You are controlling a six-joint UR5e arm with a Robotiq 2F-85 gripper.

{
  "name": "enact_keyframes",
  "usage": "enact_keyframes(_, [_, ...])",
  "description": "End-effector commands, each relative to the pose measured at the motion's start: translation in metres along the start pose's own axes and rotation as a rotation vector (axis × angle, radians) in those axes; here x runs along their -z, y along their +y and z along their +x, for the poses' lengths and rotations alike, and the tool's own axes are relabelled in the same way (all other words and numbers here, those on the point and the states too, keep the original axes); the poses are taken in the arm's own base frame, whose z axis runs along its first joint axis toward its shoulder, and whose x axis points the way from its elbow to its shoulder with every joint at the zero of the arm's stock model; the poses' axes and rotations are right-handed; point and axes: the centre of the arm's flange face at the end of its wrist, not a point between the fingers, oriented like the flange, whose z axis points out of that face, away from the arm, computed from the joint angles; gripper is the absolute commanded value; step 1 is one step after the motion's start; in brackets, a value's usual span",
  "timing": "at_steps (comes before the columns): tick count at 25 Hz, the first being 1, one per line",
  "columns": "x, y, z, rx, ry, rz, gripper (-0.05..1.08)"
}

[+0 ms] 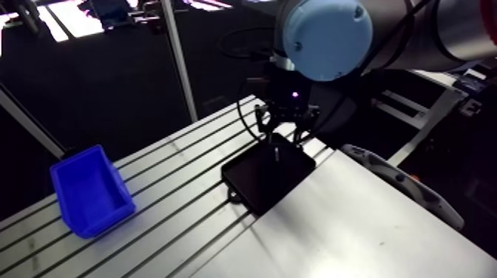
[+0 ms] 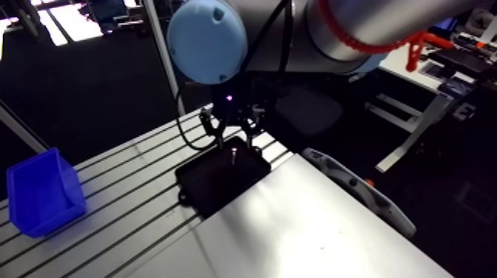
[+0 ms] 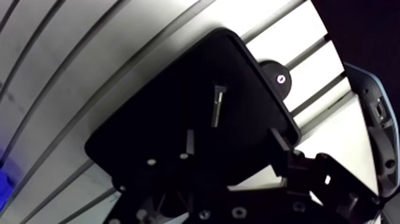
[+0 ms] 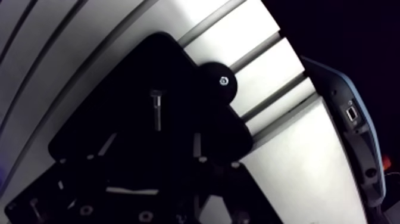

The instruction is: Pick up the M10 bolt from the tray and put it into the blue bin.

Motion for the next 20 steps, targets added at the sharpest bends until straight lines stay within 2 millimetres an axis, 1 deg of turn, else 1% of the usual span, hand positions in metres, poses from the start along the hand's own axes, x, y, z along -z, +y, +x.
enact_keyframes(1, [-0.017, 0.002, 0.005, -0.011, 0.008, -0.035, 0.40])
enact_keyframes(5, [-0.024, 0.002, 0.007, -0.018, -0.001, -0.036, 0.44])
enact_keyframes(7, [-0.027, 0.002, 0.007, -0.027, -0.007, -0.036, 0.44])
enact_keyframes(20, [-0.028, -0.002, 0.006, -0.047, -0.008, -0.034, 0.44])
